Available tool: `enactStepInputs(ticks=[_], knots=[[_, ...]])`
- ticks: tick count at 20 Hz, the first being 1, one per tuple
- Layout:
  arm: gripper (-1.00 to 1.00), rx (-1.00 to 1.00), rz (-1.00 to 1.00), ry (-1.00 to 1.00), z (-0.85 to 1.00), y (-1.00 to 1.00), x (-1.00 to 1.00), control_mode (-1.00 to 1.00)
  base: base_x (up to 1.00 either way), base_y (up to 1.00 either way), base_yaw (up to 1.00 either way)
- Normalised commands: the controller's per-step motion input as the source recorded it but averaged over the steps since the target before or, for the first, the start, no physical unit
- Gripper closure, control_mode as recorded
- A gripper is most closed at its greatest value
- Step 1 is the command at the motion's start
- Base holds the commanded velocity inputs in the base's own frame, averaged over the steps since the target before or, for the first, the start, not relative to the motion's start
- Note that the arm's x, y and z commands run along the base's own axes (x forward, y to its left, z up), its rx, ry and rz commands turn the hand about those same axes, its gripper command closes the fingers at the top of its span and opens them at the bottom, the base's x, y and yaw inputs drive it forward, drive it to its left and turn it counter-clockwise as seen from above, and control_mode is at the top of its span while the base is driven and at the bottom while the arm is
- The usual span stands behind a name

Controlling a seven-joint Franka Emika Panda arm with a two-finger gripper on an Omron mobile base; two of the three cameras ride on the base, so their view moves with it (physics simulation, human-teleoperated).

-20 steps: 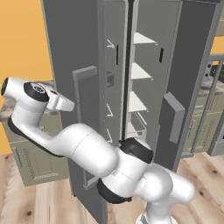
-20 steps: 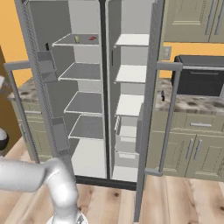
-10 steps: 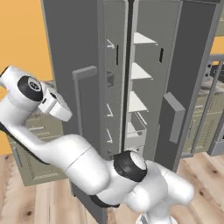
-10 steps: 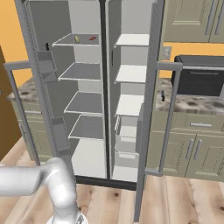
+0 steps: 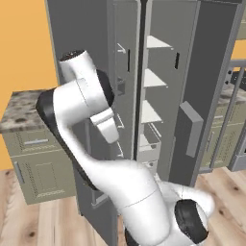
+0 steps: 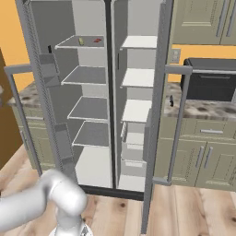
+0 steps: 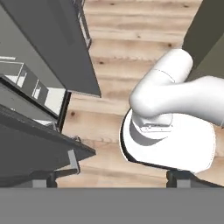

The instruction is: Retrieve the butter from the fridge and place it on a plate on the dining table. Then retrieve the butter knife by the fridge and place it near the plate.

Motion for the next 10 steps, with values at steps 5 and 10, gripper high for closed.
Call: enactStepInputs(ticks=[5,10], knots=[[-1.0,0.36,0.3,-0.13,0.0,-0.68,-0.71,-1.0,0.0,0.0,0.0],[-1.0,0.52,0.08,0.0,-0.08,-0.84,0.04,-1.0,0.0,0.0,0.0]])
